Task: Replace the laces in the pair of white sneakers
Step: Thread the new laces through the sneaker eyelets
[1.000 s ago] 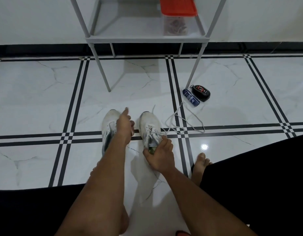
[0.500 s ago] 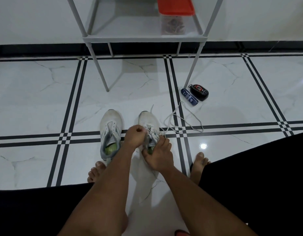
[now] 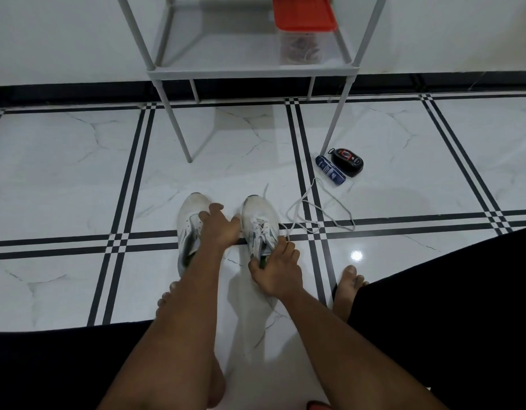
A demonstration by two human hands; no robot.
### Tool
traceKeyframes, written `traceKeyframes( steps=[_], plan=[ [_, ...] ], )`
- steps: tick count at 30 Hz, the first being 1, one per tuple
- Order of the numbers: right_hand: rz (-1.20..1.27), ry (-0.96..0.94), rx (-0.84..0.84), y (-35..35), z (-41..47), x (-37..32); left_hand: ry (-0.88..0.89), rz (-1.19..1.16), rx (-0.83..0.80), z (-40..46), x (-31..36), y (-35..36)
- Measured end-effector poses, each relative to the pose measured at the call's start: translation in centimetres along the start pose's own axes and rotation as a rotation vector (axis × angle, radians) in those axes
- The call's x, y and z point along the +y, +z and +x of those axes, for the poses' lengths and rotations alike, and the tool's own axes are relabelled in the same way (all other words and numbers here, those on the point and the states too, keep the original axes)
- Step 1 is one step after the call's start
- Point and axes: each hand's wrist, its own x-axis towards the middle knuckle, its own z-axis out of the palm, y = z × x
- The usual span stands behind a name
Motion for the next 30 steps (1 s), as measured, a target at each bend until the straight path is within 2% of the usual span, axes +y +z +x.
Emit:
traceKeyframes(
  steps=[6,11,15,19,22,25,30],
  plan=[
    [0.023,-0.002,0.013,-0.1,0.0,-0.1,0.134,0.184,0.0,-0.7,-1.5,1.6],
    [0.227,0.043,0.141,-1.0,0.0,-0.3,0.186,0.003,-0.029,-0.7,-0.7,1.5],
    [0.207,-0.072,0.196,-3.0,1.1,0.5,0.277,-0.025,-0.009,-0.9,0.7,1.6],
    [0.058,-0.226,0.143,-3.9,2.3,1.4,0.448,0.081,-0.066,-1.7,1.5,2.9],
    [0.146,-0.096,0.138,-3.9,3.1,1.7,0.493,0.215,-0.126,-2.3,1.2,4.0],
    [0.319,0.116,0.016,-4.2,4.0,2.0,0.509,0.304,-0.153,-3.1,1.0,5.0],
    [0.586,0.399,-0.09,-4.0,4.5,2.3,0.455,0.288,-0.162,-3.7,0.6,6.2]
  ],
)
